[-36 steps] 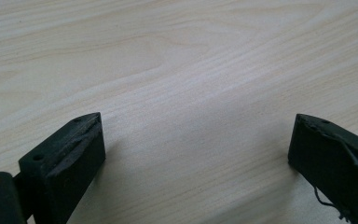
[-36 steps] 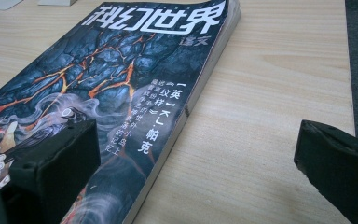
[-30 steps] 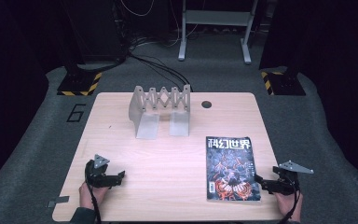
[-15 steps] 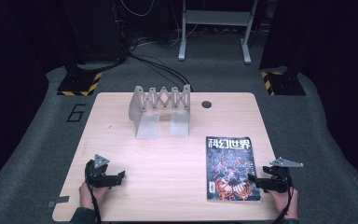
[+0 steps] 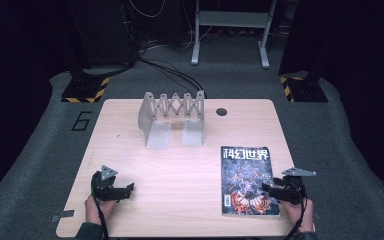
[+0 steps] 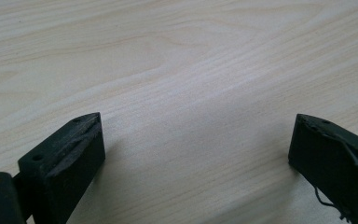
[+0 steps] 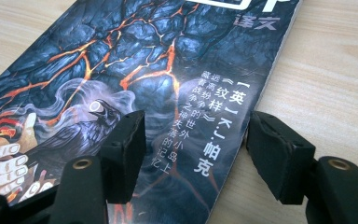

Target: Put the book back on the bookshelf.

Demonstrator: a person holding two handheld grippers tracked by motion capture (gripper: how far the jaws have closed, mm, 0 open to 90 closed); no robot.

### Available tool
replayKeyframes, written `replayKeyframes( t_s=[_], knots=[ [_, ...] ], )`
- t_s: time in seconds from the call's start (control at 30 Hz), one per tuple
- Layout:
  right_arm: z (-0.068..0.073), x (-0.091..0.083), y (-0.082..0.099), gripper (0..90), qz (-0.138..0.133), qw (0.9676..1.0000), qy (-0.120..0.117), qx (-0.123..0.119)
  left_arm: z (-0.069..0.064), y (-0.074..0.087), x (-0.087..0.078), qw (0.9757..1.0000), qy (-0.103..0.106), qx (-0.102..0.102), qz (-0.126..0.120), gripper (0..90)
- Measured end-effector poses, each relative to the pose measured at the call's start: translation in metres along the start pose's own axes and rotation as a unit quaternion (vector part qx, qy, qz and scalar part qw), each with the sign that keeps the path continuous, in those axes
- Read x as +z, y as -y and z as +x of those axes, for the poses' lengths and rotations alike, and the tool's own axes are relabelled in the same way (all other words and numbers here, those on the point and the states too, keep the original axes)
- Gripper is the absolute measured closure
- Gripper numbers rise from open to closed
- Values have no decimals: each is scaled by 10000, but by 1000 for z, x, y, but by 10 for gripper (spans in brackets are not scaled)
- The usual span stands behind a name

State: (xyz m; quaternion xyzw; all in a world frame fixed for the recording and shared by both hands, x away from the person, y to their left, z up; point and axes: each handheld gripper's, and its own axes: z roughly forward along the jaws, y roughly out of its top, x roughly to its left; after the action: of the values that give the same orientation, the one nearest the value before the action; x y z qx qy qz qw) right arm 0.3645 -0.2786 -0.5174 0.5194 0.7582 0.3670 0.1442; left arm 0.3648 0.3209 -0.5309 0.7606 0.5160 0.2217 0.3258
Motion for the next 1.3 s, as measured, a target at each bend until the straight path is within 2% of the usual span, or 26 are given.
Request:
replayKeyframes(
  t_s=[0.1, 0.17, 0.23, 0.3, 0.6, 1.0, 1.2, 1.23, 1.27, 1.3],
  knots=[
    [3, 0, 1, 376, -19, 9999, 70, 104, 0, 0, 0, 10000, 4, -2, -6, 34],
    [3, 0, 1, 379, -55, 9999, 98, 51, 0, 0, 0, 10000, -12, -3, -13, 34],
    [7, 1, 2, 397, -76, 9998, 105, 158, 0, 0, 0, 10000, -2, -3, 1, 34],
    [10, 2, 2, 410, -99, 9999, 54, 84, 0, 0, 0, 10000, -14, -6, -25, 34],
    [30, 12, -3, 410, -83, 10000, 14, 27, 0, 0, 0, 10000, -4, -4, -2, 34],
    [64, 30, -9, 415, -149, 9992, -213, -294, 0, 0, 0, 10000, -14, -4, -9, 34],
    [79, 35, -10, 415, -150, 9991, -261, -314, 0, 0, 0, 10000, -7, -5, -3, 34],
    [86, 37, -11, 416, -117, 9991, -241, -328, -1, 1, 1, 10000, -47, -20, -85, 34],
    [91, 38, -11, 415, -119, 9993, -247, -272, -1, 1, 1, 10000, -47, -20, -85, 34],
    [94, 39, -11, 416, -98, 9991, -266, -321, -1, 1, 1, 9999, -52, -24, -87, 33]
  ],
)
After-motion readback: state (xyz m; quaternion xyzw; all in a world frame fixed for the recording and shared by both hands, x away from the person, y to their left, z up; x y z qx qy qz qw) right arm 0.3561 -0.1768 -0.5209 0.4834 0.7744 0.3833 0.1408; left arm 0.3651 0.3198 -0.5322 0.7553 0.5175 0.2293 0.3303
